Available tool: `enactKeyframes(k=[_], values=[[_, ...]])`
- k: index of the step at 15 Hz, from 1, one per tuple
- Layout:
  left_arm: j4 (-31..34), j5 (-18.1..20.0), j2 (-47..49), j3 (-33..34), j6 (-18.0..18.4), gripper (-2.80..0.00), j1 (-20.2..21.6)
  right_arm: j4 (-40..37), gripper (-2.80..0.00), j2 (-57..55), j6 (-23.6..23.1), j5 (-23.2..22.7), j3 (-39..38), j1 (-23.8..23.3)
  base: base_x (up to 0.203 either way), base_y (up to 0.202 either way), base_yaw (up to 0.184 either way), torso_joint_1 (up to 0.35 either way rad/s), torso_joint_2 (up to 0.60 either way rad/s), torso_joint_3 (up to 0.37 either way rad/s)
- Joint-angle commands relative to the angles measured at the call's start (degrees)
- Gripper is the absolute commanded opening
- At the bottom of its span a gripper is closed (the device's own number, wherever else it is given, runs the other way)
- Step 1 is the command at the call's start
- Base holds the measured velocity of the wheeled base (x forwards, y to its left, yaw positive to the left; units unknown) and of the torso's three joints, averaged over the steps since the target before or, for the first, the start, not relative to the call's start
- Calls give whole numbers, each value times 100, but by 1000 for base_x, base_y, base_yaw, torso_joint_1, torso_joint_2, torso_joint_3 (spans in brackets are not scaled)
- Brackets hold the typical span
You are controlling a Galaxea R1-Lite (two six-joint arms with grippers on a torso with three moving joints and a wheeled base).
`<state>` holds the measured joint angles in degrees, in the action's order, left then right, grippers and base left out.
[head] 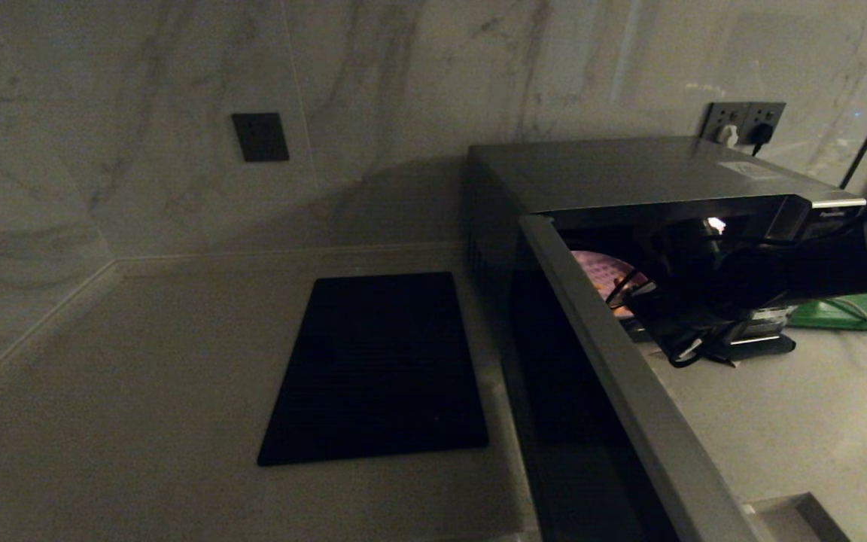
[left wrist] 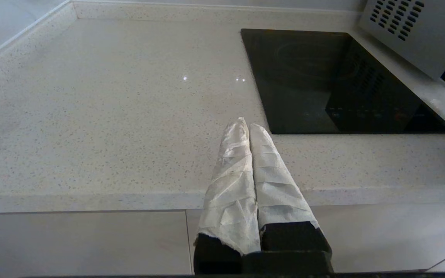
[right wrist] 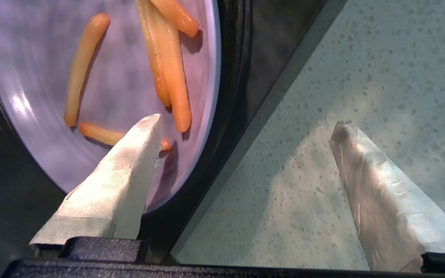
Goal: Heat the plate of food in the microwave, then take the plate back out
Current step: Take the plate out of the microwave
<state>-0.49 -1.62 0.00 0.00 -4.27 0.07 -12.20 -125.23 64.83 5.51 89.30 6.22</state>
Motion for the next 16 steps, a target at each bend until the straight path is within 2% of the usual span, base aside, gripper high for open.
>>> enactKeyframes(k=[1,16], values=[[-4,-5,9,0,-4,-280,1,-10,0,-116,38,3,61,2,0,0,0,0,0,0],[-4,-5,9,0,-4,-280,1,-63,0,196,30,47,-306,-6,0,0,0,0,0,0]])
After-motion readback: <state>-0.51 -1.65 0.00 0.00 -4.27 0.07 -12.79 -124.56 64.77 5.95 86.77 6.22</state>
